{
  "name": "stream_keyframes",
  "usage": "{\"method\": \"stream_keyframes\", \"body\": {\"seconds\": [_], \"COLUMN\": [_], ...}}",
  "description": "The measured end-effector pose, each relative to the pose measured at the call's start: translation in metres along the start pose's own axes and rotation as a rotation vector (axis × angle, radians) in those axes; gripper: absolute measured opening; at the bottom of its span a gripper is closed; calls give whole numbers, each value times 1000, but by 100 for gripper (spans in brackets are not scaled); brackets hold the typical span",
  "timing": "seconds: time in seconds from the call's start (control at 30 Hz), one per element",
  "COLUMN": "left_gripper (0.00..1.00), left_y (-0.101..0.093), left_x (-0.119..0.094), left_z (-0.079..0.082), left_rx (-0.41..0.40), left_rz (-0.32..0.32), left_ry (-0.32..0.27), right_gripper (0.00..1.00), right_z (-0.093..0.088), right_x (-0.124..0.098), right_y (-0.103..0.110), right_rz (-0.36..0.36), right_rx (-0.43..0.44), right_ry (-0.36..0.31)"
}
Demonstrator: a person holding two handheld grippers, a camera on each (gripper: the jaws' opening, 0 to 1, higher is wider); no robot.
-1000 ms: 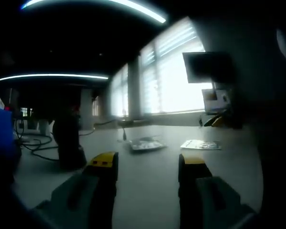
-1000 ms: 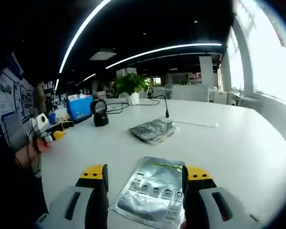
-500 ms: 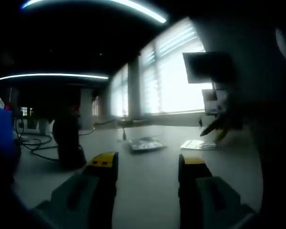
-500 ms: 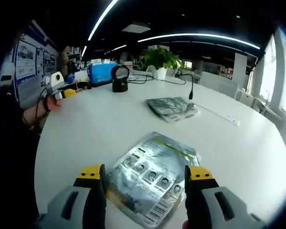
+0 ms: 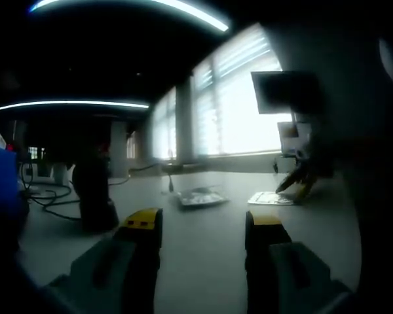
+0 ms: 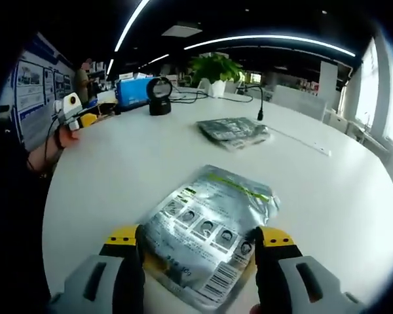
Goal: Clip sheet goods on table flip sheet goods clip sheet goods scan sheet goods put sheet goods back to table
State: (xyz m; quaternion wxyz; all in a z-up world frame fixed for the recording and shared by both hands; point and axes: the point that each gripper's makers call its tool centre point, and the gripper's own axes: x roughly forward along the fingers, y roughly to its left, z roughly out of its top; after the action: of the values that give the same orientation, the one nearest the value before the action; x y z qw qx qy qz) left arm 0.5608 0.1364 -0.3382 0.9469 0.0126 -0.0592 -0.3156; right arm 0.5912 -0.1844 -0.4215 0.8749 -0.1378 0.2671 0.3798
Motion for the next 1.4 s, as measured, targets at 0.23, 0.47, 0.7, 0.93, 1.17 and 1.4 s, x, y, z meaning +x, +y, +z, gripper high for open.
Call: {"method": "stream_keyframes", "body": {"seconds": [0.23, 0.47, 0.7, 0.93, 1.17, 1.4], "left_gripper": [44, 44, 44, 44, 44, 44], "left_y": [0, -1, -2, -1, -2, 0], "left_x": [0, 0, 0, 0, 0, 0], "left_z": [0, 1, 1, 2, 2, 1], "left_rx": [2, 2, 3, 1, 2, 3], "left_rz": [0, -1, -2, 1, -6, 2], "left_ry": [-1, -2, -1, -6, -6, -2], "right_gripper": [63, 60, 58, 56, 56, 44], "right_z": [0, -1, -3, -7, -6, 18], "right_x": [-1, -4, -9, -11, -12, -27], "right_y": [7, 19, 27, 27, 20, -4], "right_rz": [-57, -141, -272, -358, -351, -364], "right_rx": [55, 109, 199, 249, 244, 286], "right_ry": [0, 3, -2, -57, -60, -205]}}
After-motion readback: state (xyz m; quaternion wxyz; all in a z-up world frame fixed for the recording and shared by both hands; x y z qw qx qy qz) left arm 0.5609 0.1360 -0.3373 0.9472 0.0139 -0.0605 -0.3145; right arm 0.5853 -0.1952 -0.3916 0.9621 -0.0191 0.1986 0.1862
